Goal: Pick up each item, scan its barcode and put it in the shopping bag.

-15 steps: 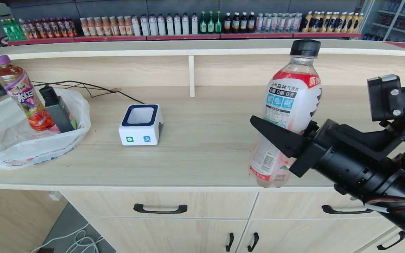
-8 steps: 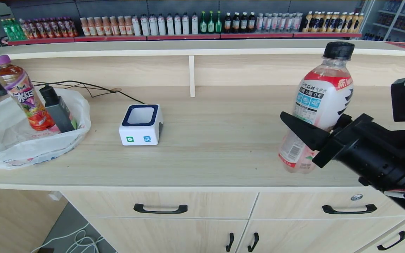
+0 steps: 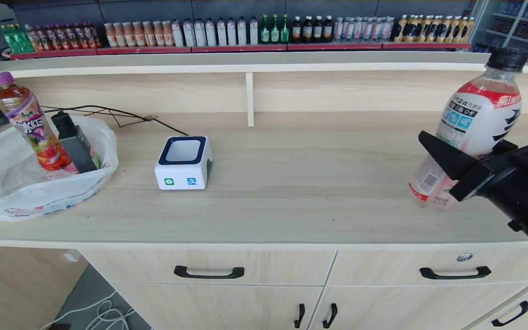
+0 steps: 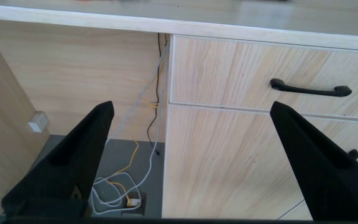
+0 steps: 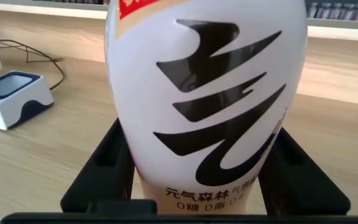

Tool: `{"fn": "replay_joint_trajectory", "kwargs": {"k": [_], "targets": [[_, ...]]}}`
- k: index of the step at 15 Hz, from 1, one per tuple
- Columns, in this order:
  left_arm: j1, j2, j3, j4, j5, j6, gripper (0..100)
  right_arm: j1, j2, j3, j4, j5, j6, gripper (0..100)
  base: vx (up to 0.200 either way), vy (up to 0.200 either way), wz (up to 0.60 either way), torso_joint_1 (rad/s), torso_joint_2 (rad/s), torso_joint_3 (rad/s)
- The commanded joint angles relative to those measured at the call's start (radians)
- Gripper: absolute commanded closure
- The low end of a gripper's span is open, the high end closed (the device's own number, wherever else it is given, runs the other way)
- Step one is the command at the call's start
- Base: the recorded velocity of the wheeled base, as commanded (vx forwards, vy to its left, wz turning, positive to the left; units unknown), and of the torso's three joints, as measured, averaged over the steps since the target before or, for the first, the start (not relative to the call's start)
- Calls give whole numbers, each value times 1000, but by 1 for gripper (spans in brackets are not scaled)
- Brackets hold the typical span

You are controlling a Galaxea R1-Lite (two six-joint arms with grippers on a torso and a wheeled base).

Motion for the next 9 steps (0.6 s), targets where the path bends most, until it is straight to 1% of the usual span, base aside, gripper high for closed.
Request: {"fn": "replay_joint_trajectory", "kwargs": {"k": [1, 4, 8, 9], "targets": [[0, 0, 0, 0, 0, -1, 0, -5, 11, 7, -25, 1, 1, 100, 0, 0, 0, 0, 0, 0], [0, 0, 0, 0, 0, -1, 0, -5, 43, 5, -66, 4, 7, 100, 0, 0, 0, 0, 0, 0], [0, 0, 0, 0, 0, -1, 0, -5, 51, -18, -68, 5, 21, 100, 0, 0, 0, 0, 0, 0], [0, 0, 0, 0, 0, -1, 0, -5, 51, -21, -71, 5, 21, 100, -200, 0, 0, 2, 2, 2]]}}
